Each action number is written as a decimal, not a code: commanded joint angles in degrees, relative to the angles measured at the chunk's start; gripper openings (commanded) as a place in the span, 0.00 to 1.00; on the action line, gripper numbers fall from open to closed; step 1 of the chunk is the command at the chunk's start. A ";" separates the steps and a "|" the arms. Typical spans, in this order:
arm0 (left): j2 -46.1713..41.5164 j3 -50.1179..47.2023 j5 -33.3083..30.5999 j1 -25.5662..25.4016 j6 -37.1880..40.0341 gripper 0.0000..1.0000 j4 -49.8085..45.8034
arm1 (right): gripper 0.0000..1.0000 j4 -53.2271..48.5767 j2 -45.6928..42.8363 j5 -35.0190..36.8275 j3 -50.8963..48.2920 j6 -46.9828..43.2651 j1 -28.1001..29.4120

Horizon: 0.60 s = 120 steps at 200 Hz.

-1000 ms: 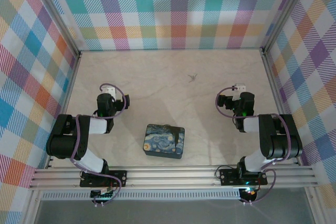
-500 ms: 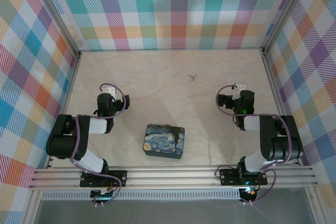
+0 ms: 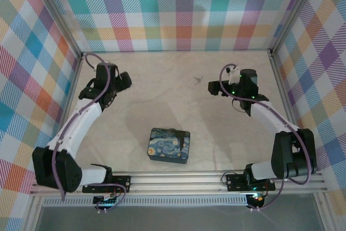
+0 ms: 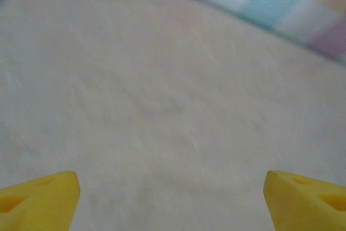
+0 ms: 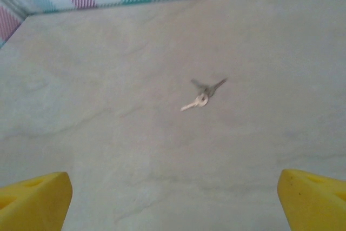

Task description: Unlock the padlock with the key

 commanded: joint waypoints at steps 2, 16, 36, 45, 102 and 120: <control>-5.48 0.01 7.85 -4.44 -5.65 0.88 -23.33 | 0.97 -6.57 2.55 -3.01 1.98 2.30 -0.16; -6.41 -0.57 12.40 -8.71 -5.92 0.88 -27.82 | 0.97 -7.12 3.50 -3.26 2.73 2.85 -0.10; -7.05 -2.87 13.69 -16.18 -7.10 0.86 -30.61 | 0.96 -7.38 4.28 -3.15 3.50 3.91 0.12; -7.01 -4.19 13.89 -18.65 -7.50 0.85 -30.91 | 0.97 -7.36 4.37 -2.96 3.59 4.09 0.22; 2.24 -10.52 14.59 -32.31 -11.72 0.80 -22.42 | 0.97 -9.04 4.02 -3.38 3.86 3.96 0.54; 5.62 -11.35 13.99 -33.99 -11.74 0.80 -19.83 | 0.97 -9.83 3.86 -3.57 3.86 3.51 0.54</control>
